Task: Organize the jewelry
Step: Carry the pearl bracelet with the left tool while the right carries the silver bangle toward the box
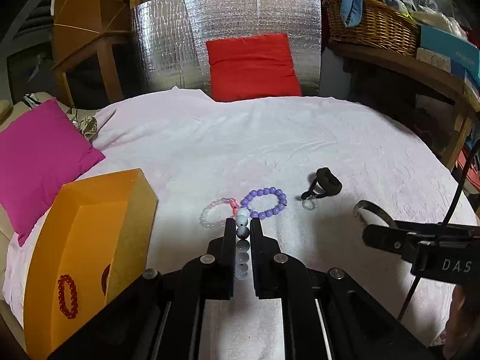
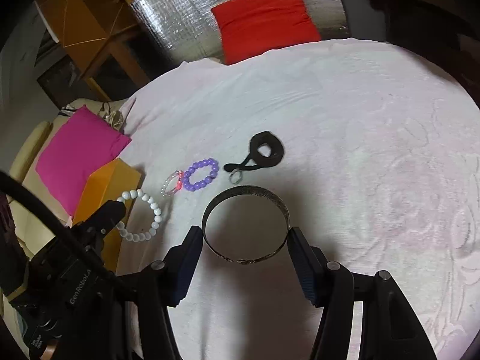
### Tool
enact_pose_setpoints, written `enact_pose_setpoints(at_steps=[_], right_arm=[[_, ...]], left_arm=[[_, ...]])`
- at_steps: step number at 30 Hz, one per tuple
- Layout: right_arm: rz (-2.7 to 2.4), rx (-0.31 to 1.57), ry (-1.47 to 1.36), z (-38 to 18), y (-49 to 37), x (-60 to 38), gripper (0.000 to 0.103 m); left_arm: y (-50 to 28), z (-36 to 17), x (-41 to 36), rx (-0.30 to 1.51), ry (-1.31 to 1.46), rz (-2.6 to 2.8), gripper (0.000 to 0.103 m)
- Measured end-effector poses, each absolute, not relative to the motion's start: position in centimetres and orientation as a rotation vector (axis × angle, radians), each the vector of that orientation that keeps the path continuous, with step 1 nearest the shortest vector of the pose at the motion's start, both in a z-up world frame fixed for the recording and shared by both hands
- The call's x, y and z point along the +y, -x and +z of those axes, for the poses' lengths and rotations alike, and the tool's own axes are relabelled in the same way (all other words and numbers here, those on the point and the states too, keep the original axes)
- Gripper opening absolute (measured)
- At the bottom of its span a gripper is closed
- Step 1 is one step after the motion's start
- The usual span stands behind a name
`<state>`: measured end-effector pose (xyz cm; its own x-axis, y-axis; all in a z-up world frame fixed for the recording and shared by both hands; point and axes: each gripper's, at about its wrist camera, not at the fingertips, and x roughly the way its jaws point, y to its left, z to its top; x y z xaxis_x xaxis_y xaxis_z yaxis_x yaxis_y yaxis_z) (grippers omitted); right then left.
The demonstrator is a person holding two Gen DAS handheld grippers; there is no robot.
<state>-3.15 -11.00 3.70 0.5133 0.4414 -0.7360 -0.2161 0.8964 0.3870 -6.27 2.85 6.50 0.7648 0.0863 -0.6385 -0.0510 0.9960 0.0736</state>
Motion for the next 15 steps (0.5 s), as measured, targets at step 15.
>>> enact_pose_setpoints(at_steps=[15], right_arm=[[0.486,0.826,-0.267,5.5,3.6,-9.3,0.062]], left_arm=[[7.5,8.4,5.2,0.637,0.01,0.103,0.009]])
